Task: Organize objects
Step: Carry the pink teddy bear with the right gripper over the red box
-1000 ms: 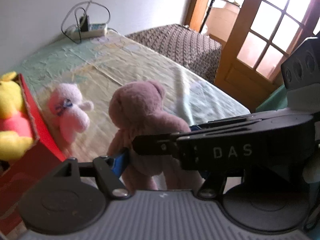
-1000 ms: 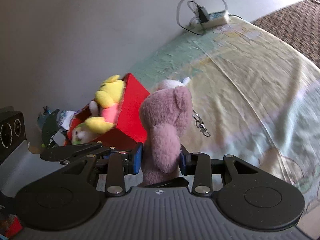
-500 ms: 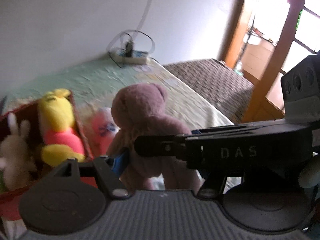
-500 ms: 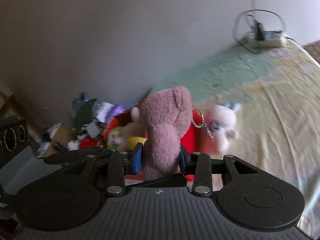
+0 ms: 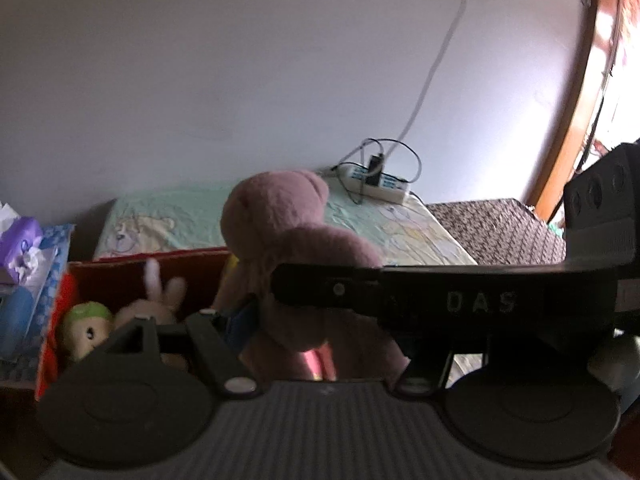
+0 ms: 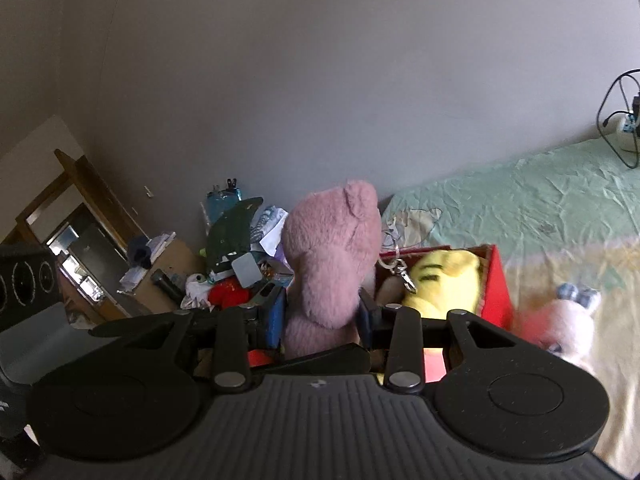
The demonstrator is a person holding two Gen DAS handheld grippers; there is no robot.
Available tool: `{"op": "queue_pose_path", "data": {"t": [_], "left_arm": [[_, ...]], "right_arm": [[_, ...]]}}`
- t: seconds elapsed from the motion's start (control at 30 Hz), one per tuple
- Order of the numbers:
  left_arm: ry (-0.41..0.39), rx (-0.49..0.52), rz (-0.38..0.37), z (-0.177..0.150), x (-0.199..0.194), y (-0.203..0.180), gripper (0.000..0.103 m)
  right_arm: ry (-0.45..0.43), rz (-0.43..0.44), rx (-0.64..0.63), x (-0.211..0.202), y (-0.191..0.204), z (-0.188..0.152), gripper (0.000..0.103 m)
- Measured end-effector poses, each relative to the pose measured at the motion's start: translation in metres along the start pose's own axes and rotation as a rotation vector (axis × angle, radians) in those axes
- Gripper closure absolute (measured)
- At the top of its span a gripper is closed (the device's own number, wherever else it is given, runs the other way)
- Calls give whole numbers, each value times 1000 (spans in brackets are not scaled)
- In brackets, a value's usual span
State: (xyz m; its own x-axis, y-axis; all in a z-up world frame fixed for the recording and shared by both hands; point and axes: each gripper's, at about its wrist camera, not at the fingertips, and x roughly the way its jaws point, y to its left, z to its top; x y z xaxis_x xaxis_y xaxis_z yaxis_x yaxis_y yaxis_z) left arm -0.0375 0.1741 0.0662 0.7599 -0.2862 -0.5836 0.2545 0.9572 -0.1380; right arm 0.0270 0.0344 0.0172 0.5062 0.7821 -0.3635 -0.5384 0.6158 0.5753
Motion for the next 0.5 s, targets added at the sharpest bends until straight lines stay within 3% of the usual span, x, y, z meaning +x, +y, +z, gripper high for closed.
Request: {"op": "queue_pose_path", "data": {"t": [0.17, 0.5], "left_arm": [[25, -11, -14, 3, 8, 42, 38], [136, -22, -130, -11, 55, 114, 39]], "right_arm": [[18, -66, 19, 37, 7, -6, 64], [64, -243, 56, 88, 4, -25, 65]]}}
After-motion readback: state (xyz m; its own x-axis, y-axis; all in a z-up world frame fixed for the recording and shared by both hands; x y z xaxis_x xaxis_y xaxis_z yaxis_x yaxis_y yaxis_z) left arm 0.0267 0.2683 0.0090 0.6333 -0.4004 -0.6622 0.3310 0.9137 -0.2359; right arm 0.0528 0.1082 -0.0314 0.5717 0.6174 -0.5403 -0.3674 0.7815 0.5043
